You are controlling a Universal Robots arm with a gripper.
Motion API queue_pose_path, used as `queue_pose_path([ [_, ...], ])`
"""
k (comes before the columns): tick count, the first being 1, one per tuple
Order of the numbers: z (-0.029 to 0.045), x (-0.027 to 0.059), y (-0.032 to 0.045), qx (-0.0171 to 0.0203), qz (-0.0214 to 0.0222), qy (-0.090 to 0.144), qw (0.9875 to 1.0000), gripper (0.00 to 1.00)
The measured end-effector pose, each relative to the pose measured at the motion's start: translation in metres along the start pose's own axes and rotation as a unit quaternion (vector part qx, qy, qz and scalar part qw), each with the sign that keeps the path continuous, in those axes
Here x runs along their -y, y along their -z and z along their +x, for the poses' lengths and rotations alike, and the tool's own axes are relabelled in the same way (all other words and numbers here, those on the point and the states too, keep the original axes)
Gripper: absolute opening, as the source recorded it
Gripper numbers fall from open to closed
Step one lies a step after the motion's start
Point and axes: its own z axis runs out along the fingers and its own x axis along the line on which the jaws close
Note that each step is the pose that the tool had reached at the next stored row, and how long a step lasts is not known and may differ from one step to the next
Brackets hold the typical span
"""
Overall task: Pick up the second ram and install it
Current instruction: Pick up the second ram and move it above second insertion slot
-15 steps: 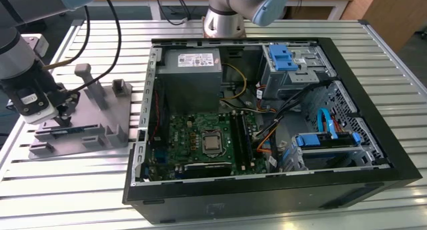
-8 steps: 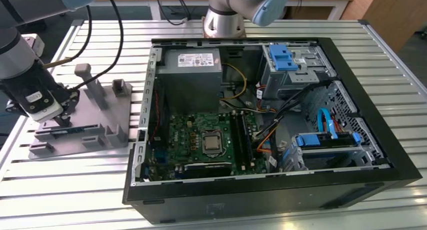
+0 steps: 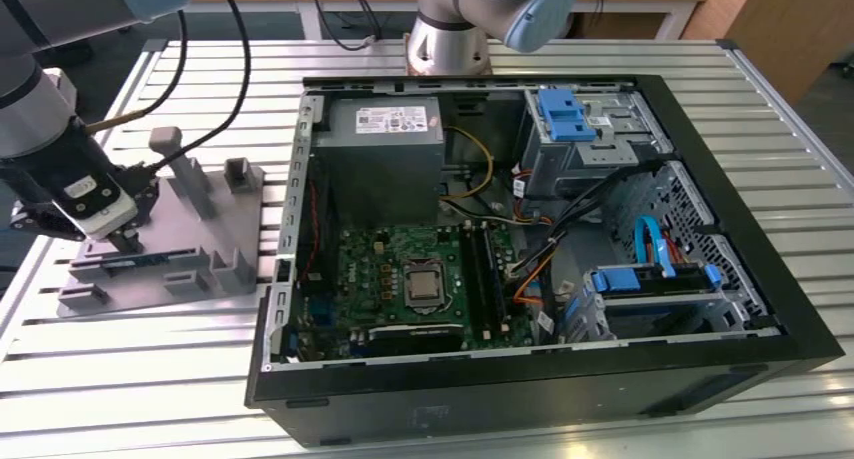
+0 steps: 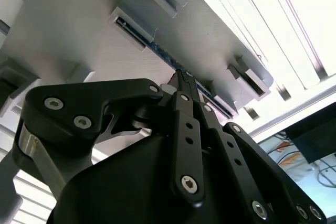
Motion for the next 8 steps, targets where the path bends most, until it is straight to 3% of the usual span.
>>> queue_pose_path([
  [3,0.0,0.0,0.0,-0.001,0.0005,0.024,0.9997,0.1],
  [8,0.0,0.0,0.0,-0.0026,0.0013,0.062,0.9981,0.1],
])
